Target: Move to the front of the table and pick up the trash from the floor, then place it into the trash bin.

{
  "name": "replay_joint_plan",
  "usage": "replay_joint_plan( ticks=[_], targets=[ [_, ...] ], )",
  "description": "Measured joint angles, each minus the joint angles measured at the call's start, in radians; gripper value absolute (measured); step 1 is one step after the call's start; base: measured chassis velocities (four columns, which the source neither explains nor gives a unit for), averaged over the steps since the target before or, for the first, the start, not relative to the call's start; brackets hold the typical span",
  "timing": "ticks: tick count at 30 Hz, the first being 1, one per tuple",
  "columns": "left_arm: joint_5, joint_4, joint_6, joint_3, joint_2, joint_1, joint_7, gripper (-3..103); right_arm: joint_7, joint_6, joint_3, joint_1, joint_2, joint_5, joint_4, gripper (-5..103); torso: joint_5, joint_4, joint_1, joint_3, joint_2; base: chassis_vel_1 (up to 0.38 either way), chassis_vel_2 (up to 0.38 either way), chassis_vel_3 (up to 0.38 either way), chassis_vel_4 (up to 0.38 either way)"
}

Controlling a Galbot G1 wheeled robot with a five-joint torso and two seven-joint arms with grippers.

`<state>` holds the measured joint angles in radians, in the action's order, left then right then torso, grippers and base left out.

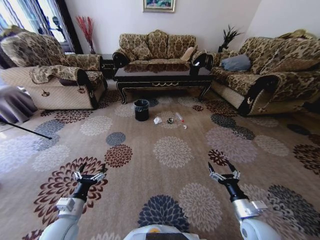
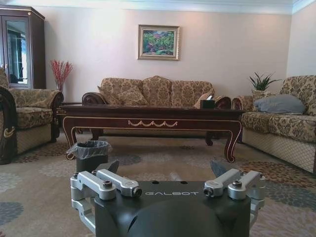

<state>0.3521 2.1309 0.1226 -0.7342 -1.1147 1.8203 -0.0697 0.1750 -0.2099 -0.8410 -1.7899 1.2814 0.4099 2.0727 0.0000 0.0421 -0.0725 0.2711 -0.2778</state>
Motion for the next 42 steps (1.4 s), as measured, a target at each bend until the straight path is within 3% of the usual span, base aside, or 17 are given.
replay_joint_plan(
  ticks=[42],
  targets=[
    [-0.023, 0.024, -0.002, -0.002, -0.027, 0.035, -0.013, 100, 0.002, 0.000, 0.010, 0.020, -0.008, 0.000, -0.020, 100, 0.0000, -0.0001, 0.036, -0.129, 0.164, 0.000, 0.000, 0.000, 0.000]
  ],
)
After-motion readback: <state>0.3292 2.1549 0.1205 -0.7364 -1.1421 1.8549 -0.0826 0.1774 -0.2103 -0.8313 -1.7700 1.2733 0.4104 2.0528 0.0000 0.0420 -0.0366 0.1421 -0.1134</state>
